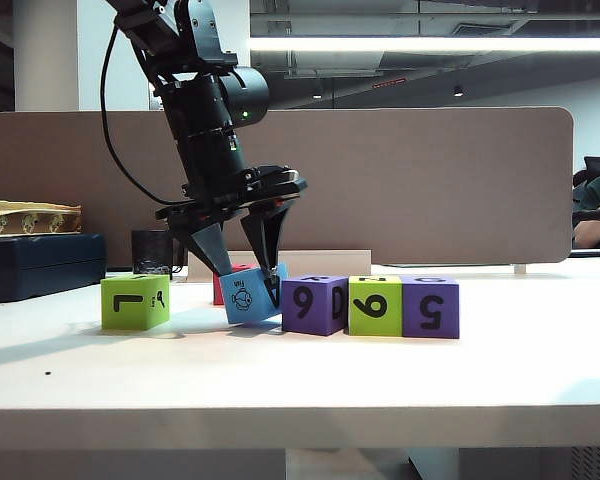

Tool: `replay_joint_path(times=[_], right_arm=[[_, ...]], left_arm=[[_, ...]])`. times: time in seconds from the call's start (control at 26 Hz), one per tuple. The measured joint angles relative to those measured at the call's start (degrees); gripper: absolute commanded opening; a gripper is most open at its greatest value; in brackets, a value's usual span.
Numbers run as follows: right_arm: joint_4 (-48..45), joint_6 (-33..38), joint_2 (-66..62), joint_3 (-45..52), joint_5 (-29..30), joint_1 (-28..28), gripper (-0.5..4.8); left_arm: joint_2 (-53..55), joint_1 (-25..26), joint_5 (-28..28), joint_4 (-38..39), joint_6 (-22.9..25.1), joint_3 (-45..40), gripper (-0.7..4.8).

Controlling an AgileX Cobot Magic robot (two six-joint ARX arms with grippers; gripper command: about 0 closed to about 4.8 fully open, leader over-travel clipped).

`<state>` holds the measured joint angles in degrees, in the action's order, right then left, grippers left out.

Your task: Select the appropriate blocks from the scattered letter blocks on the table and arrange them in a row to spell out "TURING".

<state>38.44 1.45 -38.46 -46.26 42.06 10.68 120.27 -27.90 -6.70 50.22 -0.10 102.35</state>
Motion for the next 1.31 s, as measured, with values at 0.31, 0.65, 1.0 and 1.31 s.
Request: replay_joint_path(times=[0.31, 0.65, 1.0, 1.31], right_arm=[[0.0, 0.0, 0.0, 0.0, 0.0, 0.0, -0.01], [0.0, 0.0, 0.0, 0.0, 0.0, 0.0, -0.01], [0.0, 0.0, 0.0, 0.0, 0.0, 0.0, -0.01], [0.0, 0.0, 0.0, 0.0, 0.0, 0.0, -0.01]], left_arm=[[0.0, 0.0, -0.9, -1.6, -0.2, 0.0, 3.51], [-0.1, 0.2, 4.3, -1.1, -0.2, 8.6, 2.16], [0.0, 2.8, 12.6, 3.9, 4.4, 6.4, 0.47], [3.9, 2.4, 5.4, 4.2, 4.4, 5.8, 0.46]])
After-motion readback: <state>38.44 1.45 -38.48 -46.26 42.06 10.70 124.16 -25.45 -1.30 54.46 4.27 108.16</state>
